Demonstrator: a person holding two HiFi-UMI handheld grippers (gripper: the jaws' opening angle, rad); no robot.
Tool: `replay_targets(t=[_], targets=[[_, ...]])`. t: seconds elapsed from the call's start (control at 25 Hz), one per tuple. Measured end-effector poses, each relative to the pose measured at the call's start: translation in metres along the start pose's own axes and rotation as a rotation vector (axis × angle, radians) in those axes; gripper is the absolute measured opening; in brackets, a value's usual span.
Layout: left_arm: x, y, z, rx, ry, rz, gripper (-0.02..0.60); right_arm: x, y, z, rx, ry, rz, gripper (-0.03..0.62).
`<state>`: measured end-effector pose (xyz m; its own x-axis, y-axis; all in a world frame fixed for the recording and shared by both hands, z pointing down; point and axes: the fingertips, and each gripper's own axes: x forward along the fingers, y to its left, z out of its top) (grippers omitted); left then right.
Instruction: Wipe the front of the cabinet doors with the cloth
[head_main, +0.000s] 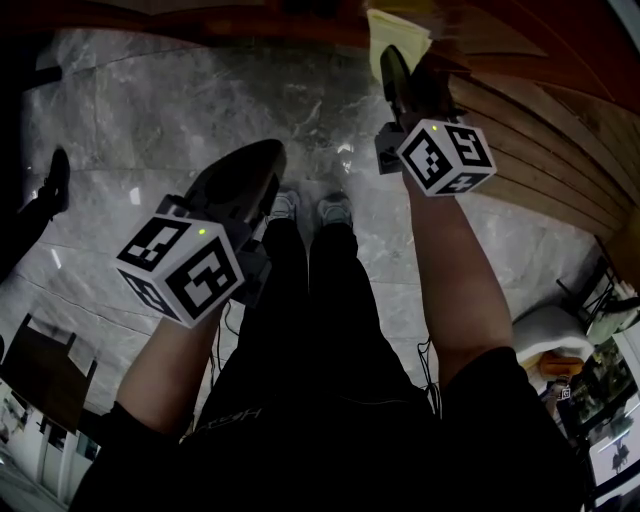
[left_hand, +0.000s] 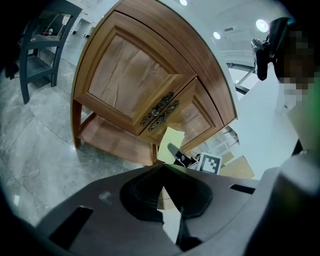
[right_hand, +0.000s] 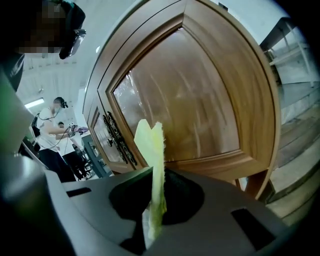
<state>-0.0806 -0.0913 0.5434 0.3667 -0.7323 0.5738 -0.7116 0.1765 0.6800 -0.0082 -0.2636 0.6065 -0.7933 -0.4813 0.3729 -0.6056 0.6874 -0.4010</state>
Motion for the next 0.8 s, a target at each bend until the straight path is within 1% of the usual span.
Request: replay_targets(t=[0.36,0.68,0.8], targets=[[0.02,-0.036,-0.012,0.033,0.026,-0.028,0.006,-0.039,-0.046,0.009,0.009,-0.025,-0.073,0.041],[0.038,-0.065,-0.025,0.07,0.058,-0.046,0.006,-0.079,-0.093,0.014,0.046,-0.057,-0.155,0.041],[0.045,-0.079,-0.029,0.092,0.067,-0.059,0.006,-0.093,-0.111,0.019,0.076,-0.082,-0.181,0.041]])
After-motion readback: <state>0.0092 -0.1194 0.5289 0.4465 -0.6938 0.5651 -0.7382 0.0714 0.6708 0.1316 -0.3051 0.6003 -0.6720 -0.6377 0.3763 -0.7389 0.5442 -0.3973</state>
